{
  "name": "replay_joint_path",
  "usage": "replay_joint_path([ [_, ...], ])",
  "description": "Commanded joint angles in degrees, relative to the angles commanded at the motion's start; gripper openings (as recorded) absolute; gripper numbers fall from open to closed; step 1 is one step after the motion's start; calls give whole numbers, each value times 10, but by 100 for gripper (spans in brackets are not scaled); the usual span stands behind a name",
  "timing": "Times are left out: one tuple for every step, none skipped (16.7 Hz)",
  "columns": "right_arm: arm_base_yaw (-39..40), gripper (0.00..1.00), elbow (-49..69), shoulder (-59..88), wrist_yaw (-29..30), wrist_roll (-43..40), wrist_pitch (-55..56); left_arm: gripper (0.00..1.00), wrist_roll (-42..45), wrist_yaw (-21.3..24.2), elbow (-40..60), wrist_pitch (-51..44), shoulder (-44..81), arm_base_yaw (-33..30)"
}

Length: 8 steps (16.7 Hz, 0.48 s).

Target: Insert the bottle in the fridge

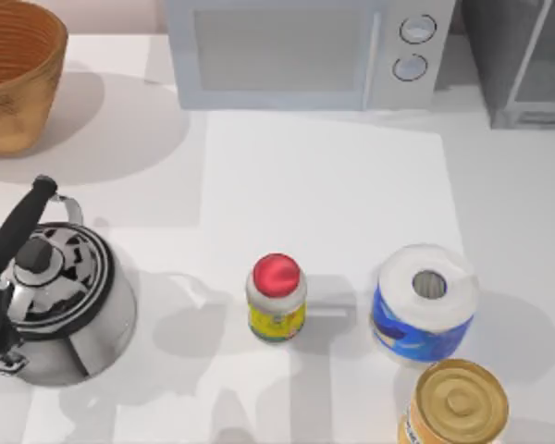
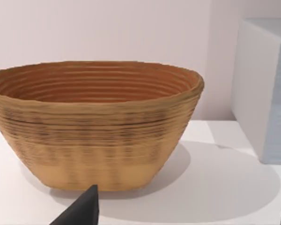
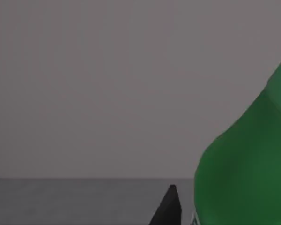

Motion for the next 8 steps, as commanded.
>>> replay_joint_path([
  [0, 1, 0, 0, 0, 0, 0, 100, 0, 0, 0, 0, 0, 0],
  [0, 1, 0, 0, 0, 0, 0, 100, 0, 0, 0, 0, 0, 0],
  [0, 1, 0, 0, 0, 0, 0, 100, 0, 0, 0, 0, 0, 0],
  [0, 8, 0, 0, 0, 0, 0, 100, 0, 0, 0, 0, 0, 0],
  [0, 16, 0, 0, 0, 0, 0, 100, 0, 0, 0, 0, 0, 0],
  [0, 23, 0, 0, 0, 0, 0, 100, 0, 0, 0, 0, 0, 0],
  [0, 31, 0, 0, 0, 0, 0, 100, 0, 0, 0, 0, 0, 0],
  [0, 38, 0, 0, 0, 0, 0, 100, 0, 0, 0, 0, 0, 0],
])
